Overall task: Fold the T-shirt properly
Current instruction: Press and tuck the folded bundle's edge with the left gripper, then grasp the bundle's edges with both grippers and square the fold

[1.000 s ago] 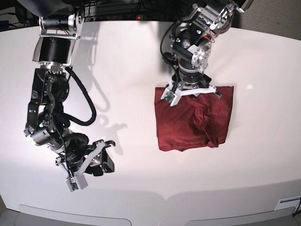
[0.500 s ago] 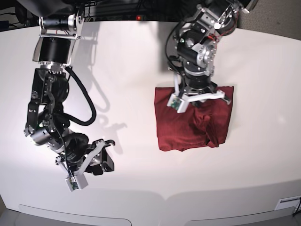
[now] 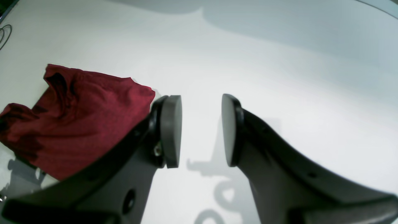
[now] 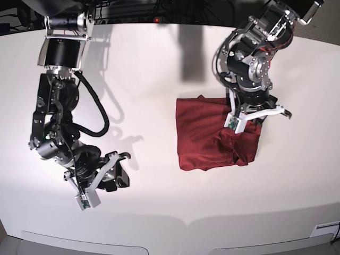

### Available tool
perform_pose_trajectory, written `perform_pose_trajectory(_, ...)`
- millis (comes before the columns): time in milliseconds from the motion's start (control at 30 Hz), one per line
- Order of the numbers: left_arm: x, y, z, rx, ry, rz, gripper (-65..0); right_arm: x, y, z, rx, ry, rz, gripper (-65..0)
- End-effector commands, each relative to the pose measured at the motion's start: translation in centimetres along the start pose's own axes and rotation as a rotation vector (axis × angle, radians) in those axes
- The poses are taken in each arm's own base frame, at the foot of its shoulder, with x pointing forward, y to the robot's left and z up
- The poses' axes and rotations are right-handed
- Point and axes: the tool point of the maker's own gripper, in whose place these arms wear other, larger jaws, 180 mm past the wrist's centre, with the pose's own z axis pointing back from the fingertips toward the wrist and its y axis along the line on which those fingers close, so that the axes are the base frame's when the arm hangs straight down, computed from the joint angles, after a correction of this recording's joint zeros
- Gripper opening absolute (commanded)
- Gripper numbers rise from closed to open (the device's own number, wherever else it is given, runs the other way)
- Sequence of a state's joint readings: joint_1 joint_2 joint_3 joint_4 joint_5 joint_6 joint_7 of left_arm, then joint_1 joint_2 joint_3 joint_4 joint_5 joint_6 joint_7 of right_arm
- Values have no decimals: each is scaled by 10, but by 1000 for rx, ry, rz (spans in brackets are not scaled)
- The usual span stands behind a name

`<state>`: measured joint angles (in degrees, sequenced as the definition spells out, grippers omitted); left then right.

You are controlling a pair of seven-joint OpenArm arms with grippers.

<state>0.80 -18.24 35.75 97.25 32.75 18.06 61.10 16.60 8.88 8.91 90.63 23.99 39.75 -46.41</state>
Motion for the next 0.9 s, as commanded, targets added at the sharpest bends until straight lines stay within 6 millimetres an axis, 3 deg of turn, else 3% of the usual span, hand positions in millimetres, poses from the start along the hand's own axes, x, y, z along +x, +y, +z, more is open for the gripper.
perform_pose_trajectory(0, 8, 12, 1, 37, -21, 17, -650, 22, -2, 4, -2, -64, 25, -434)
perform_pose_trajectory(233, -10, 4, 5, 23, 32, 2, -650, 22, -2, 4, -1, -63, 25, -434)
perform_pose_trajectory(467, -15, 3, 6, 20, 60, 2, -650, 21, -2, 4, -1, -62, 25, -434)
perform_pose_trajectory(633, -13, 3, 5, 20, 48, 2, -521, 22, -2, 4, -1, -62, 24, -434)
perform_pose_trajectory(867, -5, 5, 4, 26, 16, 4, -484, 21, -2, 4, -1, -62, 24, -434)
